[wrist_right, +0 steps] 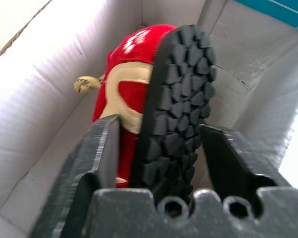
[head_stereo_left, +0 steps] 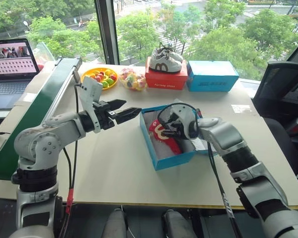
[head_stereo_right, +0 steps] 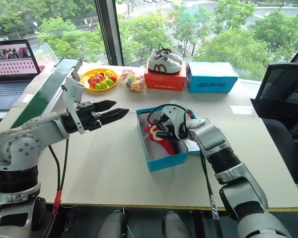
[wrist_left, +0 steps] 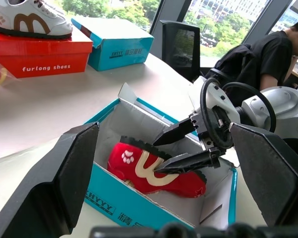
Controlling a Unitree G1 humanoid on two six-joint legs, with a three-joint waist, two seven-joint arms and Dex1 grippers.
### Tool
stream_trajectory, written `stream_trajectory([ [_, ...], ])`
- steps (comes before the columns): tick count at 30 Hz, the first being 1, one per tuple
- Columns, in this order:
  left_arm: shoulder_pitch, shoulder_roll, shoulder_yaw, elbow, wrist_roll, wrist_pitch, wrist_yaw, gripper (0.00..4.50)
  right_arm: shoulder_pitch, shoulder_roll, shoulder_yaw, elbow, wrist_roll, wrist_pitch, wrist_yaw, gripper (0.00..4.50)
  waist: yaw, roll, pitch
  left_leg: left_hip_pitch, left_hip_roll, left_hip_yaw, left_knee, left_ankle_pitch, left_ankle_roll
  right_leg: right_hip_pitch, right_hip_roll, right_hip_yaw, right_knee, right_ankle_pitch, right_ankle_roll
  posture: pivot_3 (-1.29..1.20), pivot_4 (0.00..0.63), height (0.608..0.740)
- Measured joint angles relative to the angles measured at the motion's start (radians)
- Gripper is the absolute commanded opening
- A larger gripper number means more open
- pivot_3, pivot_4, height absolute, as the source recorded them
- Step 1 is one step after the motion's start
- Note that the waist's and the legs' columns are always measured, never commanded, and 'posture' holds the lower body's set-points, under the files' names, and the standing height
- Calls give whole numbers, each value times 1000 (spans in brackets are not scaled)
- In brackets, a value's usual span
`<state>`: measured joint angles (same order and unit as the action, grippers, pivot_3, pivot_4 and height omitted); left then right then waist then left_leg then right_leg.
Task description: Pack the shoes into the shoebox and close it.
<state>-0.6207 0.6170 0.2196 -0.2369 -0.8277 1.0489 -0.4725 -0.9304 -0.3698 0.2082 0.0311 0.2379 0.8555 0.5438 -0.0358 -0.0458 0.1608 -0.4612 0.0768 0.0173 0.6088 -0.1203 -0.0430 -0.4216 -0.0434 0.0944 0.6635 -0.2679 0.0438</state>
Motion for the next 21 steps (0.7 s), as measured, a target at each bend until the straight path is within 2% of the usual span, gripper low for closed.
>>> stream_trajectory([
  [2, -2, 13, 0, 10, 21, -9, 9, 4500, -6, -4, -54, -15, 64, 0, 69, 4456, 0, 0, 0, 0, 0, 0, 0, 0, 0, 0, 0, 0, 0, 0, 0, 0, 150, 740],
  [7, 37, 88, 21, 56, 147, -99, 33, 4500, 10, -97, -110, -102, 185, -32, 272, 4456, -4, 0, 0, 0, 0, 0, -1, 0, 0, 0, 0, 0, 0, 0, 0, 0, 150, 740],
  [8, 66, 97, 27, 59, 184, -136, 43, 4500, 20, -116, -111, -107, 203, -31, 299, 3946, -5, 0, 0, 0, 0, 0, -1, 0, 0, 0, 0, 0, 0, 0, 0, 0, 150, 740],
  [10, 104, 103, 36, 74, 228, -175, 56, 4500, 44, -128, -112, -109, 218, -27, 323, 3423, -6, 0, 0, 1, 0, 0, -1, 0, 0, 0, 0, 0, 0, 0, 0, 0, 150, 740],
  [15, 187, 100, 83, 86, 319, -260, 113, 4500, 63, -136, -116, -118, 259, -19, 367, 1712, -5, 0, 0, 0, 0, 1, -1, 0, 0, 0, 0, 0, 0, 0, -1, 0, 150, 740],
  [20, 264, 56, 226, 96, 362, -297, 226, 4500, 65, -133, -143, -120, 296, -17, 372, 19, -5, 0, 0, 0, 1, 1, 0, 0, 0, 0, 0, 0, 0, 0, -1, 0, 150, 740],
  [21, 278, 54, 240, 97, 366, -303, 238, 4500, 65, -130, -143, -119, 296, -18, 372, 19, -5, 0, 0, 0, 1, 1, 0, 0, 0, 0, 0, 0, 0, 0, -1, 0, 150, 740],
])
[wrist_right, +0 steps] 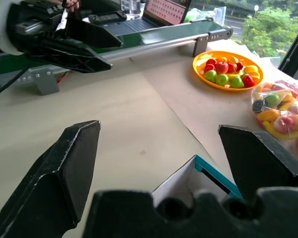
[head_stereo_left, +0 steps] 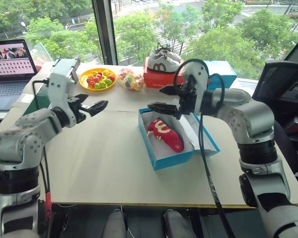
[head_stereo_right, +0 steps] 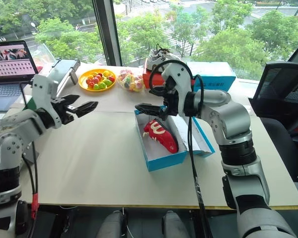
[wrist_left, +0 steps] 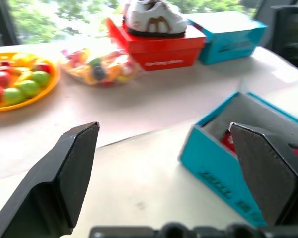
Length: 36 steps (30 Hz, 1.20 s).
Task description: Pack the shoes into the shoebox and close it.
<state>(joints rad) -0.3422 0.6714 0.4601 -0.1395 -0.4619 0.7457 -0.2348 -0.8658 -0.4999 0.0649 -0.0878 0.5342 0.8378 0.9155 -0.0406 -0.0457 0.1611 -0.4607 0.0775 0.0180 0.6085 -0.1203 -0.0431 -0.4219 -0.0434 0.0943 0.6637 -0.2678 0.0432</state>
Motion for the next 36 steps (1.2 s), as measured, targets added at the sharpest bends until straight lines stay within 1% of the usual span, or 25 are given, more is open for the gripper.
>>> stream_trajectory([
  [4, 24, 0, 36, 3, 34, -16, 36, 4500, 0, 19, 0, 16, 0, -1, 1, 19, 4, 0, 0, 0, 0, 0, 0, 0, 0, 0, 0, 0, 0, 0, 0, 0, 150, 740],
  [7, 42, 0, 86, 43, 53, -43, 54, 4500, -14, 42, 6, 30, -1, -14, 7, 19, 3, 0, 0, 0, 0, 0, 0, 0, 0, 0, 0, 0, 0, 0, 0, 0, 150, 740],
  [11, 61, 2, 94, 65, 74, -50, 57, 4500, -22, 46, 36, 51, -46, -49, -10, 19, 1, 0, 0, 0, 0, 0, 0, 0, 0, 0, 0, 0, 0, 0, 0, 0, 150, 740],
  [14, 61, 2, 93, 68, 83, -50, 57, 4500, -22, 59, 38, 71, -47, -49, -19, 771, 5, 0, 0, 0, 0, 0, -1, 0, 0, 0, 0, 0, 0, 0, 0, 0, 150, 740],
  [15, 61, 2, 93, 70, 85, -50, 56, 4500, -22, 59, 37, 75, -46, -49, -16, 1153, 5, 0, 0, 0, 0, 0, -1, 0, 0, 0, 0, 0, 0, 0, 0, 0, 150, 740],
  [17, 60, 2, 93, 77, 89, -51, 55, 4500, -20, 58, 37, 75, -39, -49, -2, 1745, 5, 0, 0, 0, 0, 0, -1, 0, 0, 0, 0, 0, 0, 0, 0, 0, 150, 740],
  [18, 56, 2, 93, 87, 92, -55, 53, 4500, -19, 58, 36, 74, -32, -48, 2, 2164, 4, 0, 0, 0, 0, 0, -1, 0, 0, -1, 0, 0, 0, 0, 0, 0, 150, 740],
  [19, 50, 3, 93, 98, 95, -60, 50, 4500, -19, 58, 34, 74, -20, -48, 4, 2481, 4, 0, 0, 0, 0, 0, -1, 0, 0, -1, 0, 0, 0, 0, 0, 0, 150, 740],
  [20, 46, 3, 93, 107, 98, -65, 48, 4500, -19, 58, 34, 71, -14, -48, 6, 2707, 4, 0, 0, 0, 0, 0, -1, 0, 0, 0, 0, 0, 0, 0, 0, 0, 150, 740],
  [22, 42, 7, 93, 123, 103, -75, 45, 4500, -19, 58, 34, 61, -2, -48, 8, 3471, 3, 0, 0, 0, 0, 0, -1, 0, 0, 0, 0, 0, 0, 0, 0, 0, 150, 740],
  [24, 35, 22, 94, 181, 107, -114, 25, 4500, -15, 65, 33, 37, 8, -47, 6, 4196, 1, 0, 0, 0, 0, 0, -1, 0, 0, -1, 0, 0, 0, 0, 0, 0, 150, 740],
  [25, 33, 33, 95, 215, 108, -136, 14, 4500, -9, 71, 32, 26, 18, -47, 5, 4489, 0, 0, 0, 0, 0, 0, -1, 0, 0, -1, 0, 0, 0, 0, 0, 0, 150, 740],
  [31, 27, 89, 107, 466, 134, -320, -85, 4500, 34, 90, 39, -24, 38, -42, -7, 4489, -1, 0, 0, 0, 0, 1, -1, 0, 0, -1, 0, 0, 0, 0, -1, 0, 150, 740],
  [36, 1, 134, 105, 713, 152, -483, -178, 4500, 57, 96, 43, -56, 37, -42, -28, 4489, 2, 0, 0, 0, 1, 1, -1, 0, 0, -1, 0, -1, 0, 0, -1, 0, 150, 740],
])
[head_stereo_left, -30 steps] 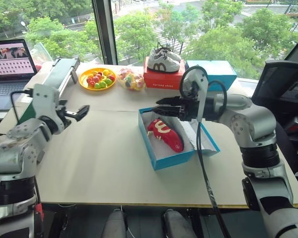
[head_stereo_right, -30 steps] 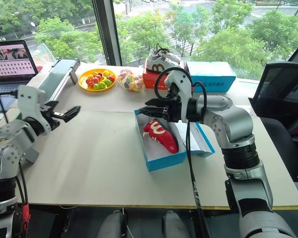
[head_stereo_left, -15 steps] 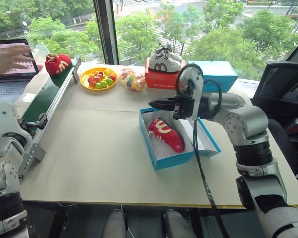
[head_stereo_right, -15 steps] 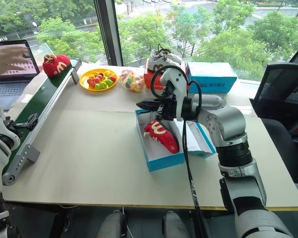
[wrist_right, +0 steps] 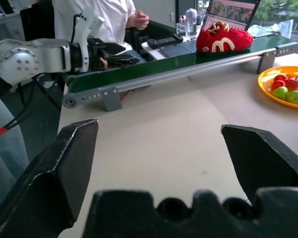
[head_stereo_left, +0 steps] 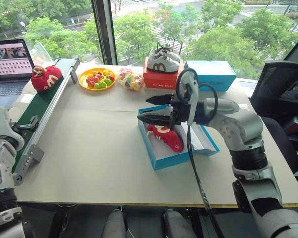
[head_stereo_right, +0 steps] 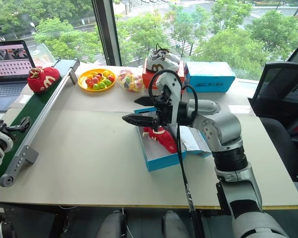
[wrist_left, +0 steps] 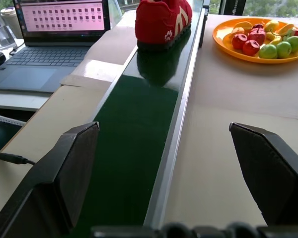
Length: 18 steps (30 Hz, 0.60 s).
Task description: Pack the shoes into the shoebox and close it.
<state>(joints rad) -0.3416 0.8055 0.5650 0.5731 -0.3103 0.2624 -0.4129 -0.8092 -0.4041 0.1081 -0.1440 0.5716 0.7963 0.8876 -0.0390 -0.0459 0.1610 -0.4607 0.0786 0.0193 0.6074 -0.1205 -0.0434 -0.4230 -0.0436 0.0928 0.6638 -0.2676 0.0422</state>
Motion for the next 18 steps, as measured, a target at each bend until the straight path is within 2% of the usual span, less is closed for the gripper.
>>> stream_trajectory([
  [8, -131, 70, -37, 288, 39, -200, -75, 4500, 11, -9, 5, -22, -8, 12, -42, 4489, 16, 0, 0, 0, 1, 1, 0, 0, 0, 0, 0, -1, 0, 0, 0, 0, 150, 740],
  [18, -259, 95, -98, 489, 78, -285, -107, 4500, 29, -18, 7, -25, -8, 14, -57, 4489, 22, -1, 0, 0, 1, 2, 0, 0, 0, -1, 0, -1, 0, 0, -1, 0, 150, 740],
])
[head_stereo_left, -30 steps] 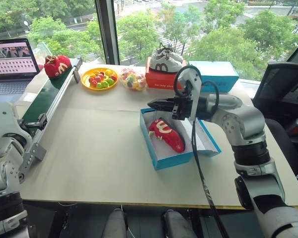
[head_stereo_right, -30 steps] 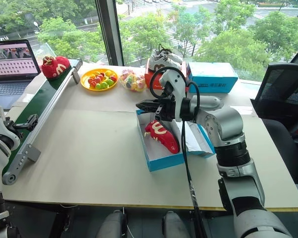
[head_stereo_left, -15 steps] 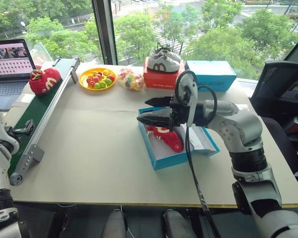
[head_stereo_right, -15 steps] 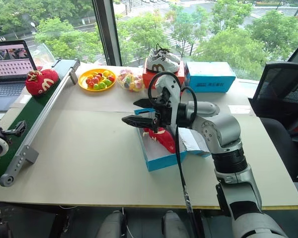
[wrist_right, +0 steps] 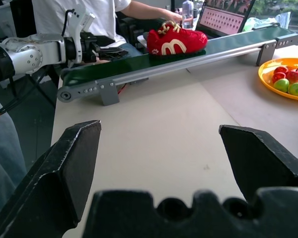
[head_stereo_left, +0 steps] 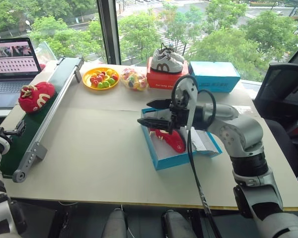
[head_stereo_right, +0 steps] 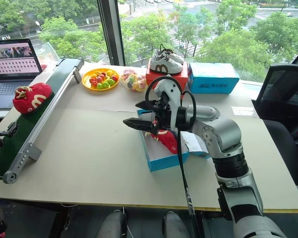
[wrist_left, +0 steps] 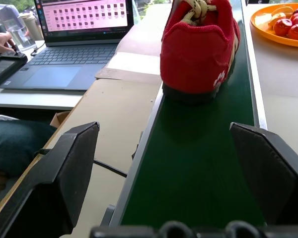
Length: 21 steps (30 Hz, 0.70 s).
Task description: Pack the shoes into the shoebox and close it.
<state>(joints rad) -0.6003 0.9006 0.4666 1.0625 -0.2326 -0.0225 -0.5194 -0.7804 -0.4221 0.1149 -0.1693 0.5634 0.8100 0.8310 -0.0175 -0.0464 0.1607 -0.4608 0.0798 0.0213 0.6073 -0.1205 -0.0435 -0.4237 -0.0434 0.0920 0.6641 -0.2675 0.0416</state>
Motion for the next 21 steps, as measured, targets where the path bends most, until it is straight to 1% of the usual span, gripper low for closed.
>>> stream_trajectory([
  [5, -39, 16, -16, 88, 16, -15, 5, 4500, 0, -17, 0, 0, 0, 0, -6, 4489, 0, 0, 0, 0, 0, 0, 0, 0, 0, 0, 0, 0, 0, 0, 0, 0, 150, 740],
  [10, -54, 17, -26, 133, 29, -24, -12, 4500, 0, -26, -2, 0, 0, 0, -9, 4489, 4, 0, 0, 0, 0, 0, 0, 0, 0, 0, 0, -1, 1, 0, 0, 0, 150, 740],
  [11, -57, 21, -31, 140, 31, -24, -15, 3986, 0, -26, -2, 0, 0, 0, -11, 4500, 6, 0, 0, 0, 0, 0, 0, 0, 0, 0, 0, -1, 1, 0, 0, 0, 150, 740],
  [12, -61, 27, -36, 154, 35, -23, -18, 3797, -1, -26, -2, 0, 0, 0, -13, 4500, 7, 0, 0, 0, 0, 0, 0, 0, 0, 0, 0, -1, 1, 0, 0, 0, 150, 740],
  [15, -63, 31, -49, 174, 44, -22, -21, 2744, -1, -32, -2, 0, -3, 0, -25, 4500, 9, 0, 0, 0, 0, 0, 0, 0, 0, 0, 0, -1, 0, 0, 0, 0, 150, 740],
  [16, -63, 31, -50, 177, 45, -22, -22, 2317, -1, -35, -2, 0, -3, 0, -27, 4500, 10, 0, 0, 0, 1, 0, 0, 0, 0, 0, 0, -2, 0, 0, 0, 0, 150, 740],
  [18, -68, 31, -50, 177, 44, -22, -22, 1985, -1, -38, -2, 0, -3, 0, -28, 4500, 13, 0, 0, 0, 1, 0, 0, 0, 0, 0, 0, -2, 1, 0, 0, 0, 150, 740],
  [21, -75, 23, -52, 176, 43, -23, -25, 1873, -1, -38, -2, 0, -3, 0, -29, 4500, 18, 0, 0, 0, 1, 0, 1, 0, 0, 1, 0, -2, 1, 0, 0, 0, 150, 740],
])
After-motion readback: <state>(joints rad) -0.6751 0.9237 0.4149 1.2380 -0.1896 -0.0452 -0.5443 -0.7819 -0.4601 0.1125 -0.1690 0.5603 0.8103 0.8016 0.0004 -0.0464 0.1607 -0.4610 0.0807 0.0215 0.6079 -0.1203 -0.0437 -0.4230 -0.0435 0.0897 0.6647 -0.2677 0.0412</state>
